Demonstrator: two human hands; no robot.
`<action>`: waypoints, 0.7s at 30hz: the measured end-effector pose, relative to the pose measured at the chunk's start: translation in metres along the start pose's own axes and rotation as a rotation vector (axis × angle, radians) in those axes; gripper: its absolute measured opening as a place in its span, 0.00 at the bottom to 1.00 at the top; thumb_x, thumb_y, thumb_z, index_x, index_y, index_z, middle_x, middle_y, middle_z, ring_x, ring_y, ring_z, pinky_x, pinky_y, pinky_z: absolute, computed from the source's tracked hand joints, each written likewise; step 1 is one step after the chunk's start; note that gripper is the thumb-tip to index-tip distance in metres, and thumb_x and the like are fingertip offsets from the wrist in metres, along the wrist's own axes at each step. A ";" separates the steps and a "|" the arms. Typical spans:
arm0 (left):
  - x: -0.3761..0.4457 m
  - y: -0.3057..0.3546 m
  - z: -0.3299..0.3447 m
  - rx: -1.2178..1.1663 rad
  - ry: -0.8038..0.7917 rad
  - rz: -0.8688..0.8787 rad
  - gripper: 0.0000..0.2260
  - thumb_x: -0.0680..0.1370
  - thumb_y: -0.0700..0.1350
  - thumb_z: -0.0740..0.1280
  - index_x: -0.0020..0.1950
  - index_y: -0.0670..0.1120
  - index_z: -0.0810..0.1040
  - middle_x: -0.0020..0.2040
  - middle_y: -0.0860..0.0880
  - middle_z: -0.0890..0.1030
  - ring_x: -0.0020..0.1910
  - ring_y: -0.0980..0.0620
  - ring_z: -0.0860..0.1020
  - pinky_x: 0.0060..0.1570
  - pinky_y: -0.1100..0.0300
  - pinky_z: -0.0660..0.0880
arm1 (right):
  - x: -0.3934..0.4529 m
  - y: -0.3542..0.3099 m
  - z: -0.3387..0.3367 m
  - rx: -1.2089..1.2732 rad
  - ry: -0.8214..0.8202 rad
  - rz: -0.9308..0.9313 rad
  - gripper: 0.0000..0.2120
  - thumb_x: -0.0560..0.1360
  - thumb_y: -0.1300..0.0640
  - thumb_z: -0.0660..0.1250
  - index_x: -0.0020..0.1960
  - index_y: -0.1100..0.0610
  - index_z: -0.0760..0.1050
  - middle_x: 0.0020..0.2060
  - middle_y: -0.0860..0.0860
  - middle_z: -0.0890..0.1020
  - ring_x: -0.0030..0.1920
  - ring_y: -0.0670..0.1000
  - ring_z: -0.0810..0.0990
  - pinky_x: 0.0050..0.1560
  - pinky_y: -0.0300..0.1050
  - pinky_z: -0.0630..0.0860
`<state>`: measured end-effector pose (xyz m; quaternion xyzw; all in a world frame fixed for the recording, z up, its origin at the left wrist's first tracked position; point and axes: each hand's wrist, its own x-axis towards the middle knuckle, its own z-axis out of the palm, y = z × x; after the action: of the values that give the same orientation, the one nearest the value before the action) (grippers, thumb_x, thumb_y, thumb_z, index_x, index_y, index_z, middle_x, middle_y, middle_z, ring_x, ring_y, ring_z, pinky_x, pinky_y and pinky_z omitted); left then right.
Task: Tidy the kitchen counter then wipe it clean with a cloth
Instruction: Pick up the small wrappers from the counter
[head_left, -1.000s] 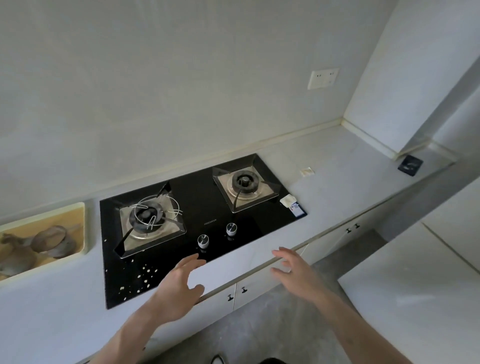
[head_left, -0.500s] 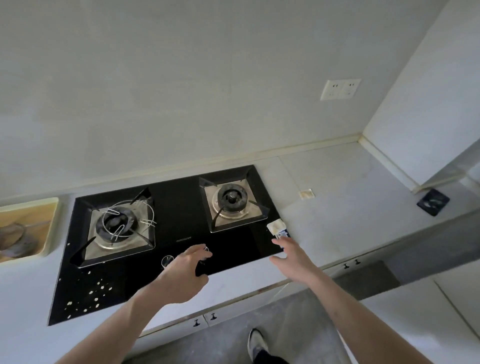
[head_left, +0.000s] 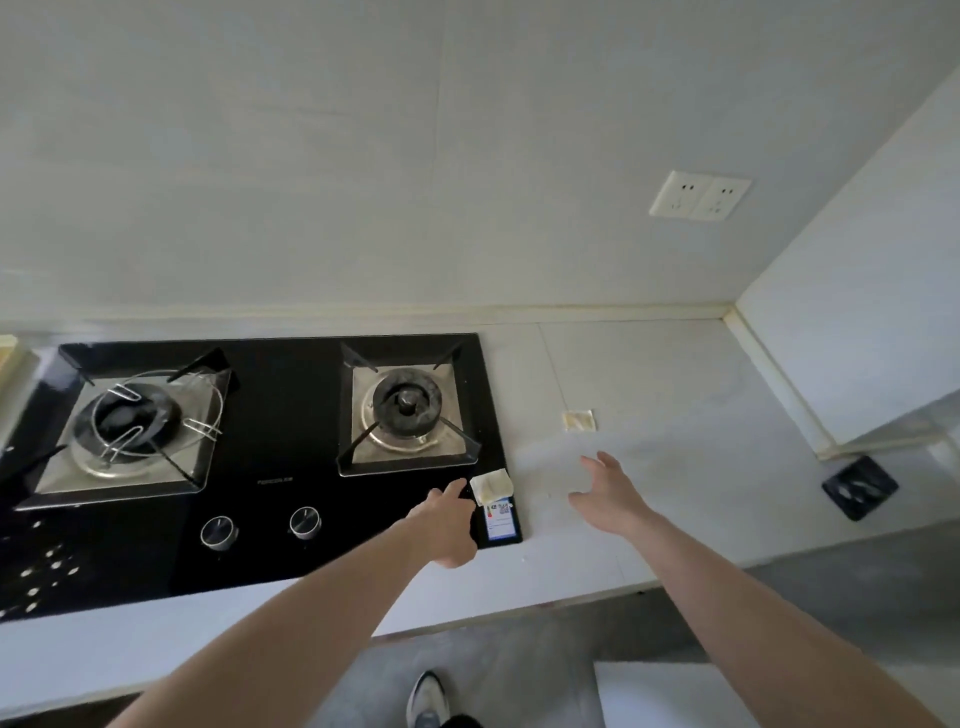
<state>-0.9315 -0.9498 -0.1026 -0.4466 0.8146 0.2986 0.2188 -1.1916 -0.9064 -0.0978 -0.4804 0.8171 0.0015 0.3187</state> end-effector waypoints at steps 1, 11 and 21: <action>0.008 0.004 0.003 0.007 0.008 -0.016 0.29 0.79 0.46 0.65 0.80 0.48 0.62 0.83 0.49 0.47 0.76 0.40 0.61 0.66 0.49 0.73 | 0.014 0.003 -0.002 -0.032 -0.010 0.007 0.35 0.78 0.52 0.65 0.82 0.53 0.55 0.82 0.51 0.48 0.80 0.58 0.56 0.75 0.48 0.63; 0.052 0.028 0.023 0.070 0.059 -0.017 0.30 0.75 0.44 0.65 0.77 0.46 0.63 0.79 0.46 0.53 0.73 0.41 0.61 0.69 0.46 0.69 | 0.116 -0.004 -0.004 -0.176 -0.033 -0.036 0.37 0.71 0.44 0.62 0.78 0.54 0.64 0.81 0.56 0.56 0.80 0.54 0.56 0.77 0.41 0.56; 0.033 0.011 0.033 -0.153 0.172 -0.076 0.36 0.77 0.45 0.66 0.81 0.47 0.52 0.81 0.51 0.51 0.76 0.46 0.59 0.73 0.46 0.66 | 0.137 0.006 0.003 -0.171 0.009 -0.038 0.32 0.74 0.55 0.65 0.77 0.58 0.64 0.78 0.53 0.64 0.77 0.55 0.65 0.73 0.46 0.67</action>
<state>-0.9544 -0.9420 -0.1436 -0.5164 0.7878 0.3119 0.1244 -1.2412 -1.0099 -0.1737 -0.5212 0.8062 0.0631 0.2727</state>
